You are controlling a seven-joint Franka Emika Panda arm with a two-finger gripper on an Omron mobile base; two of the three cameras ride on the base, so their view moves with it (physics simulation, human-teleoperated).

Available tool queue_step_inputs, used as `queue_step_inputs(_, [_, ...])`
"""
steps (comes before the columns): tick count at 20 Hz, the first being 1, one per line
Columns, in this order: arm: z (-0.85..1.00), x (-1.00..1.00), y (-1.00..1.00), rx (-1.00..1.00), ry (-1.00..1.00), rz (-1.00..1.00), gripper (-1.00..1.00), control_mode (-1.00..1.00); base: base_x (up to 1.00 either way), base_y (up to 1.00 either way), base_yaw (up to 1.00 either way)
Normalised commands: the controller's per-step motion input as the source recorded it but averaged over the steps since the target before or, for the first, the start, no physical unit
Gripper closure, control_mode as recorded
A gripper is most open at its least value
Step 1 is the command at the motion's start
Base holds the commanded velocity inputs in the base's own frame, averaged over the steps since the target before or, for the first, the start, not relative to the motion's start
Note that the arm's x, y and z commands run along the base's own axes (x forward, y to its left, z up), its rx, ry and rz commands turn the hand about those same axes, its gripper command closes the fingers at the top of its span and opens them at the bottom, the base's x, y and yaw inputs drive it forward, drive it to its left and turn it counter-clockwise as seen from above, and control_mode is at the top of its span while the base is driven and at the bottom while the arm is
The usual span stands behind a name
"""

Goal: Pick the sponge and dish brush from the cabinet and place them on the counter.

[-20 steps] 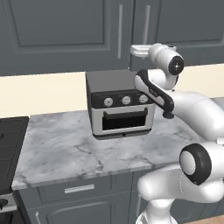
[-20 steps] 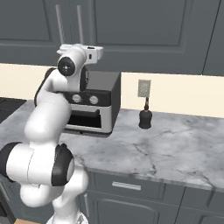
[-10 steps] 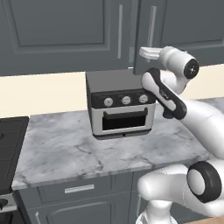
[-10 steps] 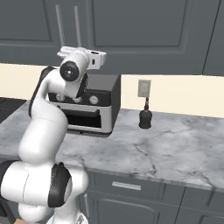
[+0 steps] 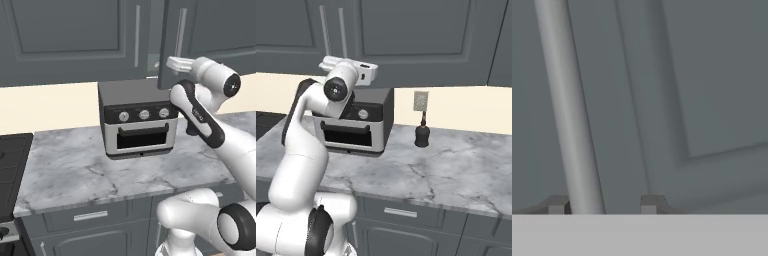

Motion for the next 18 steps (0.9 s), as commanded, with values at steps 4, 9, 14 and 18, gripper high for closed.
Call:
queue_step_inputs(4, [0.42, -0.56, -0.51, 0.01, 0.01, 0.01, 1.00, -1.00, 0.00, 0.00, 0.00])
queue_step_inputs(9, [0.45, -0.57, -0.53, 0.00, 0.00, 0.02, 1.00, -1.00, 0.00, 0.00, 0.00])
queue_step_inputs(14, [0.44, -0.62, -0.57, 0.00, 0.00, 0.01, 1.00, -1.00, 0.00, 0.00, 0.00])
queue_step_inputs(18, [0.40, -0.63, -0.61, 0.01, 0.00, 0.01, 1.00, -1.00, 0.00, 0.00, 0.00])
